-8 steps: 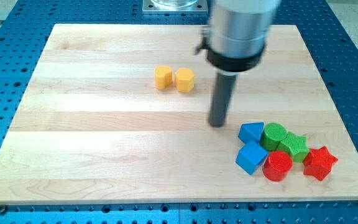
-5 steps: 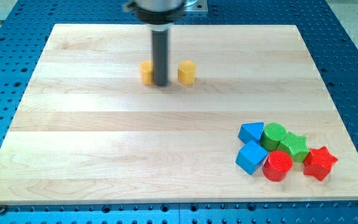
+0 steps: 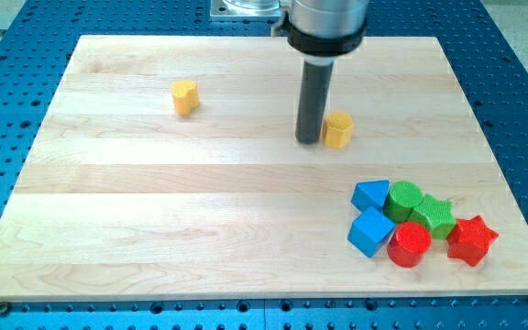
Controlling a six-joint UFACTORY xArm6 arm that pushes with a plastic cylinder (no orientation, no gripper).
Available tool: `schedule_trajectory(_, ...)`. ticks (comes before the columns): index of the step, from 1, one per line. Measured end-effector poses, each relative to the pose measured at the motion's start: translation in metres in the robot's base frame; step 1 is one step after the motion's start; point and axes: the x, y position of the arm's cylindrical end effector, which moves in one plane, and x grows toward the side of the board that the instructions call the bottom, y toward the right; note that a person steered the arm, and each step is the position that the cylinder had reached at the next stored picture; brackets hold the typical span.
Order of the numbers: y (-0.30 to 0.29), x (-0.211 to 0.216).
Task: Move the yellow blocks into the blue blocks
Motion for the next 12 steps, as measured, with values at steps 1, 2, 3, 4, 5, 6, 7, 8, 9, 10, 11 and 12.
schedule_trajectory(1, 0.041, -0.023)
schedule_trajectory(2, 0.073, 0.01)
schedule_trajectory(3, 0.073, 0.05)
schedule_trajectory(4, 0.074, 0.075)
schedule_trajectory(5, 0.053, 0.075)
schedule_trajectory(6, 0.023, 0.072)
schedule_trajectory(7, -0.001, 0.081)
schedule_trajectory(8, -0.025, 0.074)
schedule_trajectory(9, -0.069, 0.09)
schedule_trajectory(10, -0.022, 0.111)
schedule_trajectory(11, 0.014, 0.111)
schedule_trajectory(12, -0.026, 0.111)
